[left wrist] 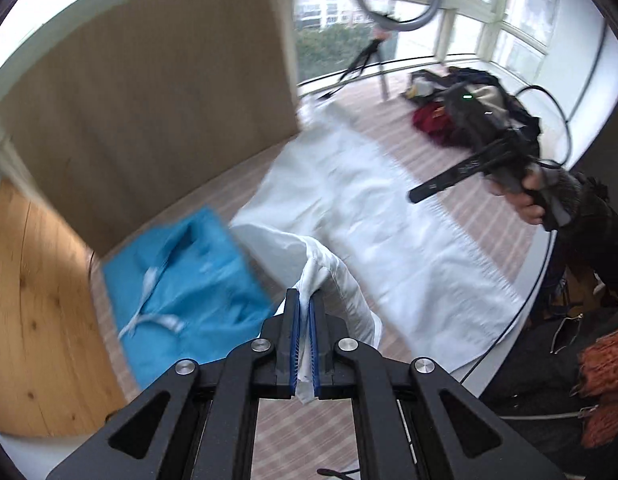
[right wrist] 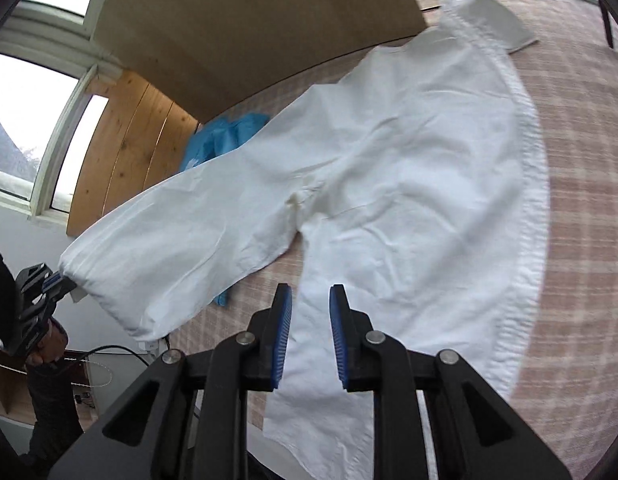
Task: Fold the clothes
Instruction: 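Carry the sleeve cuff with the left gripper across the white shirt body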
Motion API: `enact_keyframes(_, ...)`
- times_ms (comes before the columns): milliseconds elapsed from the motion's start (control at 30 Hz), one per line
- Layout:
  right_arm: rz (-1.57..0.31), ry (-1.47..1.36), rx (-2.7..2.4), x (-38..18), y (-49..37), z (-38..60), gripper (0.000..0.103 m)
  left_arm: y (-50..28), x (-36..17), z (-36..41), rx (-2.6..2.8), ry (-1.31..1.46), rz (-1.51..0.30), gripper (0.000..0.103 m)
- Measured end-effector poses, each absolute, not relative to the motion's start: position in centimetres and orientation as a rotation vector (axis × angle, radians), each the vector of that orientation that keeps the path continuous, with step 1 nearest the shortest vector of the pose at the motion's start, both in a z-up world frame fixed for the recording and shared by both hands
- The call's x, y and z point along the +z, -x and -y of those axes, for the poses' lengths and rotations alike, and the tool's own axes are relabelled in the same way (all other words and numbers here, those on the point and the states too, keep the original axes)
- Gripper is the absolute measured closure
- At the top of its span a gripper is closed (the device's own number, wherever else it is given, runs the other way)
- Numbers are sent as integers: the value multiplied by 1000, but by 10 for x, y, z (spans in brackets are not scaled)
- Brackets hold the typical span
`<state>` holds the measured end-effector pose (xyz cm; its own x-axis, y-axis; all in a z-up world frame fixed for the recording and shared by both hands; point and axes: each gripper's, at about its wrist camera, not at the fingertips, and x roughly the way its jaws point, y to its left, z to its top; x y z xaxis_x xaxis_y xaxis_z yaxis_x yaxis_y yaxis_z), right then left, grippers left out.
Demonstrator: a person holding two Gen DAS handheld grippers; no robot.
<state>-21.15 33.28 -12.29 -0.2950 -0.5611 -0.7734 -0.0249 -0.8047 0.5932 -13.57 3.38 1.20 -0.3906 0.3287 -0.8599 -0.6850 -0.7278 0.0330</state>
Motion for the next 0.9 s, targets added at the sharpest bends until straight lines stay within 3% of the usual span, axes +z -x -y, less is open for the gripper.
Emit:
enact_keyframes(200,675,-1575,-2168,-107,192,-401,83,73,-6,-177,1980,1155,-625,99)
enact_keyframes(333,594,-1571,-2119,-109,194,-420,83,40,-61,-245,1880,1241,-782,99)
enact_keyframes(500,452,-1538,-2071,-106,228,-401,82,27,-104,-264,1876,1377,-804,99)
enact_keyframes(567,387,-1523,-2052,-103,252,-381,69,22,-110,-264,1873,1402,-797,99)
enact_keyframes(633,324,-1517,-2055,-105,279,-357,63,17,-112,-266,1876,1405,-805,99)
enact_keyframes(767,282,-1573,-2006,-124,333,-307,63,13,-125,-272,1858,1425,-791,99)
enact_keyframes(900,186,-1696,-2004,-156,361,-273,63,8,-135,-278,1850,1444,-764,86)
